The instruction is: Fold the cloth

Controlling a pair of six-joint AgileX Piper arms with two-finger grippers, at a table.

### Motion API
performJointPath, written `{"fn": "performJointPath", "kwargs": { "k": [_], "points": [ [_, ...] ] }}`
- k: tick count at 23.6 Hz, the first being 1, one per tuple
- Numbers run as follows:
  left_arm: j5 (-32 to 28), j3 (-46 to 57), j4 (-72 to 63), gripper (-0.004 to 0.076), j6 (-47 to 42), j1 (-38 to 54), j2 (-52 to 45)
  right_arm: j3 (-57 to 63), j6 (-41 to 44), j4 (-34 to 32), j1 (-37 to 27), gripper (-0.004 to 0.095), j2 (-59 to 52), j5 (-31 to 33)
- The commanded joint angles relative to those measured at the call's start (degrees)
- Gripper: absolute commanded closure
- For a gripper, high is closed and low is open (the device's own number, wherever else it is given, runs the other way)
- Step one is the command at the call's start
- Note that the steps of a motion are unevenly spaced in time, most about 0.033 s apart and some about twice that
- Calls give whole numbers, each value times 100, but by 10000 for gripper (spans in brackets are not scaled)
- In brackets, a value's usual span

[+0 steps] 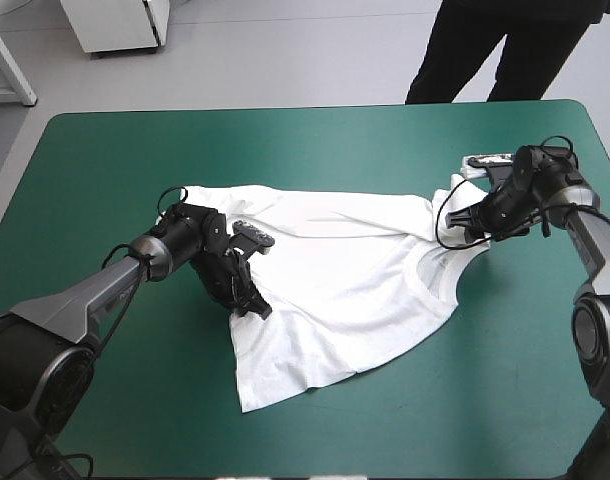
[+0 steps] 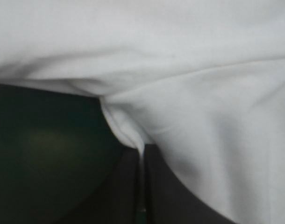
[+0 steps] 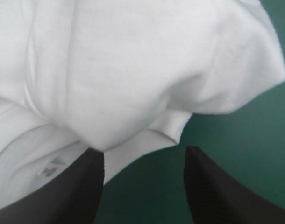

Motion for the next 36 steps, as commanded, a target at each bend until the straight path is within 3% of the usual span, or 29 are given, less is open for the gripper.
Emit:
{"fn": "performJointPath", "kwargs": {
  "k": [1,9,12,14,16,18,24,28,36],
  "points": [
    [287,48,-373,746,-3,-99,-112,-291,-77,49,-60,422,70,-103],
    [284,48,-373,746,-1,-99,-112,-304,-130,210,-384,422,360,-212],
    [238,48,-373,746,-1,-99,-112,-304,-425,745,-384,438,629,-174],
    [238,48,-373,746,-1,-99,-112,-304,-573,972,-384,537,845,-22],
    [249,48,-373,746,-1,-99,-112,-304,-840,1186,-384,757,1026,169],
    [239,48,-373,746,-12,-99,-112,-304,-1002,1247,-384,905,1029,169],
    [400,-181,-380,746,-35,-99,-414,-313,-945,1132,-384,919,630,485],
    [525,-478,-341,746,-106,-99,-961,-313,-839,960,-384,919,-170,528],
    [1374,-1540,44,746,-578,-99,-2621,-326,-545,551,-384,921,-2161,445]
  ]
}}
